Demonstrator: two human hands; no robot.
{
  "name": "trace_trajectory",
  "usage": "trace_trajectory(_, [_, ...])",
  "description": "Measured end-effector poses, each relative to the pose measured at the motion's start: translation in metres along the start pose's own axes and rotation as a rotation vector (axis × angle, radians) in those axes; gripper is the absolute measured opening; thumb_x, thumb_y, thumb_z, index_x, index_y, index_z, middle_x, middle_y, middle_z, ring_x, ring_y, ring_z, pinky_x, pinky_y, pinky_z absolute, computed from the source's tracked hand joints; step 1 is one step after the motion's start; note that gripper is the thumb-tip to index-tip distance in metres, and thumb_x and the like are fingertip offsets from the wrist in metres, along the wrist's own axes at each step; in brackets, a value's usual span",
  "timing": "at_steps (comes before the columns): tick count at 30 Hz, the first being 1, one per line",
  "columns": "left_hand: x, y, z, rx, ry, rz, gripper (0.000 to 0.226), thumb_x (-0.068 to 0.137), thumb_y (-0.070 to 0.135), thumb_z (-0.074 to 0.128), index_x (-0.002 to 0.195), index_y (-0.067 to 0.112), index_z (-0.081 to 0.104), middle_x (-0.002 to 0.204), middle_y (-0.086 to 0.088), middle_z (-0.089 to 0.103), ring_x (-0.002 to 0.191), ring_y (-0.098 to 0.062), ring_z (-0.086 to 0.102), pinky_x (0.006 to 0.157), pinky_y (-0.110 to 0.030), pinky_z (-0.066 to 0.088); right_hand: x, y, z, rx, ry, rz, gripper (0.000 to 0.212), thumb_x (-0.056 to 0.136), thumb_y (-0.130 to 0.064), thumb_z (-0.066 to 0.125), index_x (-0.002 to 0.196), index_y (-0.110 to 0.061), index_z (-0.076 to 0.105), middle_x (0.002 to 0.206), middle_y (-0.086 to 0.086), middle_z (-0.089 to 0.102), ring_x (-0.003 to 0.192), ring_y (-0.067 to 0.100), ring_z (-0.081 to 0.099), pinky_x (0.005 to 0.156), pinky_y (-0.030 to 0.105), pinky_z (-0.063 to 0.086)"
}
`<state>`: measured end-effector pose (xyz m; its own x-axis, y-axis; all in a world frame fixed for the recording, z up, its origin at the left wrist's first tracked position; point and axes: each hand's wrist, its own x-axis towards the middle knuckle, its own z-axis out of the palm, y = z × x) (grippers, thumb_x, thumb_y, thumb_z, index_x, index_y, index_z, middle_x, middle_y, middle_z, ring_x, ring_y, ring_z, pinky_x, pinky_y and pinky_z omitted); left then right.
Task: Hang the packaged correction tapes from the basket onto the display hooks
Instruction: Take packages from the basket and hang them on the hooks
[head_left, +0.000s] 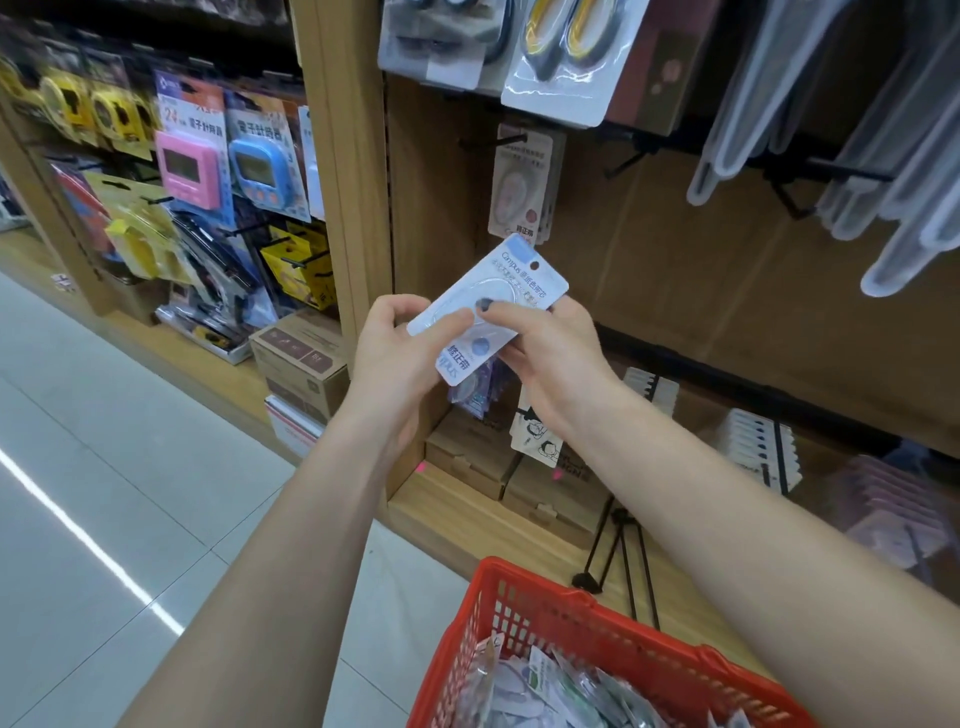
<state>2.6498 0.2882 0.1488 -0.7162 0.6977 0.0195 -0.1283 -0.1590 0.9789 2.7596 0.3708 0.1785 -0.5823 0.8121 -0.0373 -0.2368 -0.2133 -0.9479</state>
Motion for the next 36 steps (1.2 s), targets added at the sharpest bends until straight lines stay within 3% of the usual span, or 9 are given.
trace_trajectory(3, [0.002, -0.004, 0.002, 0.192, 0.004, 0.085, 0.04, 0.095, 0.036, 0.075, 0.123, 0.02, 0.053, 0.117, -0.006, 0.07, 0.093, -0.007, 0.075, 0.075, -0.023, 0.062, 0.005, -0.007, -0.006, -0.116, 0.123, -0.148, 0.044, 0.092, 0.0, 0.073, 0.131, -0.016, 0.061, 0.111, -0.006, 0.076, 0.099, 0.013, 0.077, 0.076, 0.032, 0.066])
trace_trajectory(5, [0.008, -0.002, -0.001, 0.328, 0.051, 0.17, 0.059, 0.094, 0.046, 0.073, 0.142, 0.025, 0.044, 0.127, 0.002, 0.061, 0.101, -0.004, 0.068, 0.071, -0.012, 0.055, 0.008, -0.018, -0.014, -0.173, 0.139, -0.252, 0.037, 0.093, -0.001, 0.073, 0.121, -0.023, 0.061, 0.1, -0.014, 0.076, 0.094, 0.004, 0.076, 0.069, 0.023, 0.062])
trace_trajectory(7, [0.019, 0.0, -0.008, 0.404, 0.094, 0.229, 0.08, 0.095, 0.049, 0.072, 0.158, 0.025, 0.028, 0.145, -0.002, 0.049, 0.126, -0.013, 0.055, 0.097, -0.027, 0.052, 0.011, -0.028, -0.024, -0.255, 0.117, -0.333, 0.031, 0.095, -0.002, 0.071, 0.115, -0.024, 0.063, 0.107, -0.011, 0.076, 0.1, 0.005, 0.075, 0.075, 0.026, 0.064])
trace_trajectory(8, [0.025, 0.002, -0.011, 0.427, 0.114, 0.242, 0.087, 0.095, 0.048, 0.071, 0.162, 0.024, 0.021, 0.155, -0.005, 0.04, 0.138, -0.019, 0.046, 0.11, -0.036, 0.045, 0.012, -0.031, -0.029, -0.285, 0.101, -0.366, 0.028, 0.096, -0.002, 0.069, 0.112, -0.024, 0.064, 0.109, -0.009, 0.076, 0.101, 0.007, 0.075, 0.078, 0.029, 0.065])
trace_trajectory(10, [0.039, 0.007, -0.015, 0.477, 0.151, 0.244, 0.097, 0.096, 0.048, 0.07, 0.165, 0.021, 0.009, 0.169, -0.01, 0.02, 0.154, -0.024, 0.025, 0.123, -0.04, 0.026, 0.014, -0.036, -0.036, -0.31, 0.087, -0.404, 0.025, 0.096, -0.004, 0.067, 0.111, -0.024, 0.067, 0.11, -0.007, 0.077, 0.102, 0.009, 0.075, 0.077, 0.029, 0.064])
trace_trajectory(14, [0.067, 0.021, -0.02, 0.556, 0.2, 0.185, 0.109, 0.096, 0.05, 0.07, 0.166, 0.021, -0.008, 0.173, -0.011, -0.006, 0.16, -0.025, 0.006, 0.125, -0.044, 0.016, 0.015, -0.04, -0.04, -0.335, 0.085, -0.426, 0.024, 0.098, -0.009, 0.066, 0.116, -0.025, 0.068, 0.113, -0.007, 0.076, 0.103, 0.008, 0.074, 0.075, 0.024, 0.06])
trace_trajectory(21, [0.083, 0.029, -0.019, 0.601, 0.169, 0.112, 0.111, 0.097, 0.052, 0.068, 0.165, 0.022, -0.015, 0.173, -0.013, -0.008, 0.16, -0.03, 0.008, 0.127, -0.048, 0.017, 0.009, -0.045, -0.035, -0.315, 0.094, -0.49, 0.018, 0.099, -0.008, 0.068, 0.113, -0.02, 0.065, 0.116, 0.001, 0.075, 0.107, 0.014, 0.074, 0.085, 0.036, 0.065])
trace_trajectory(36, [0.083, 0.023, 0.012, 0.586, 0.268, 0.008, 0.118, 0.095, 0.05, 0.07, 0.162, 0.023, -0.023, 0.172, -0.016, -0.018, 0.16, -0.036, 0.0, 0.127, -0.056, 0.015, -0.004, -0.038, -0.023, -0.315, 0.301, -0.523, 0.015, 0.098, -0.018, 0.073, 0.104, -0.02, 0.059, 0.103, -0.013, 0.074, 0.095, -0.001, 0.073, 0.072, 0.02, 0.06])
